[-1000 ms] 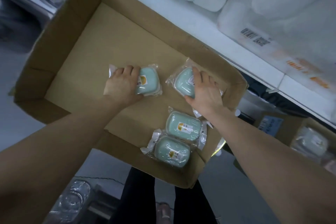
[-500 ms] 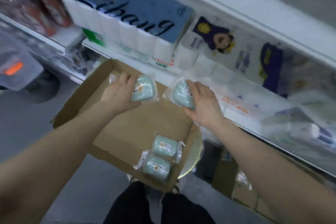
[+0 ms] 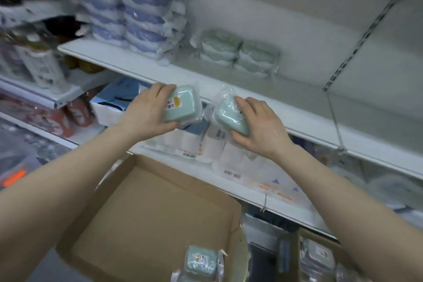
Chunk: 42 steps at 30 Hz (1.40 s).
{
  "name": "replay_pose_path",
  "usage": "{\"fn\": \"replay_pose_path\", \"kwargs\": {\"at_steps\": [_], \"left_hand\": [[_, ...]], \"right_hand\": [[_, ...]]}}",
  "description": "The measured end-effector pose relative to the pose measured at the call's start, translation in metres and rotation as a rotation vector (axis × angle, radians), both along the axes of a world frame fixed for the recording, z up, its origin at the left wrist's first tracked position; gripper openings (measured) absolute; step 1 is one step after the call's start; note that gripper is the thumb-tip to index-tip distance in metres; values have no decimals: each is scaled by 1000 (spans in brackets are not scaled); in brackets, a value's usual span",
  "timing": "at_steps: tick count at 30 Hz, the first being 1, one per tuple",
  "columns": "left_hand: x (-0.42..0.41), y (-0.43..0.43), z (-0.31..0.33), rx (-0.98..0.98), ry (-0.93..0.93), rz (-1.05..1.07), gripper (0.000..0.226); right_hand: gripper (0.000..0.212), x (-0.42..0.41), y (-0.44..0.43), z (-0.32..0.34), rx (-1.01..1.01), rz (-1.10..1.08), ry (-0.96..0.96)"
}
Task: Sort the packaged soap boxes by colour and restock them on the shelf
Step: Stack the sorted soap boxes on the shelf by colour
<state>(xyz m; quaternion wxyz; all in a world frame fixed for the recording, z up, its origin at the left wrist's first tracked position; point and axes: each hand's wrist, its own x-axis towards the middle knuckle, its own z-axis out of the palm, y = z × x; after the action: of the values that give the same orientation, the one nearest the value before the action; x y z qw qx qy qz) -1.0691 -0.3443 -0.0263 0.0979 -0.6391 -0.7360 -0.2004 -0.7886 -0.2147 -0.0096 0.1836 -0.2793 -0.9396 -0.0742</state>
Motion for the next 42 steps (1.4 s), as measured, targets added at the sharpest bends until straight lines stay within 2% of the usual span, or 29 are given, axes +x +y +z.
{"fn": "replay_pose_path", "kwargs": {"at_steps": [5,9,14,17,21,24,27,30,37,42], "left_hand": [[-18,42,41,68,-5,-13,89],[-24,78,59,40,19,-42,90],[-25,123,74,13,69,-38,93],[-23,148,82,9,48,-14,85],[-21,176,98,-28,86,36,77],[-26,195,113,-9,57,25,75],[-31,218,130,-21,11,-6,73],[-30,244,146,-73,-28,-5,68],[-34,299,145,-92,109,-34,55],[-38,318,128,-185,-43,-181,57]], "right_hand": [[84,-16,40,50,71,-29,58],[85,-30,89,81,73,-133,6],[75,-44,161,111,39,-221,-8],[67,-53,200,121,-8,-239,-37],[67,-61,238,116,-122,-232,-88],[65,-63,248,102,-87,-250,-107],[62,-58,247,89,-88,-283,-33],[55,-55,244,76,-41,-218,86],[50,-57,245,60,70,-131,215],[45,-57,248,60,79,-68,267]]}}
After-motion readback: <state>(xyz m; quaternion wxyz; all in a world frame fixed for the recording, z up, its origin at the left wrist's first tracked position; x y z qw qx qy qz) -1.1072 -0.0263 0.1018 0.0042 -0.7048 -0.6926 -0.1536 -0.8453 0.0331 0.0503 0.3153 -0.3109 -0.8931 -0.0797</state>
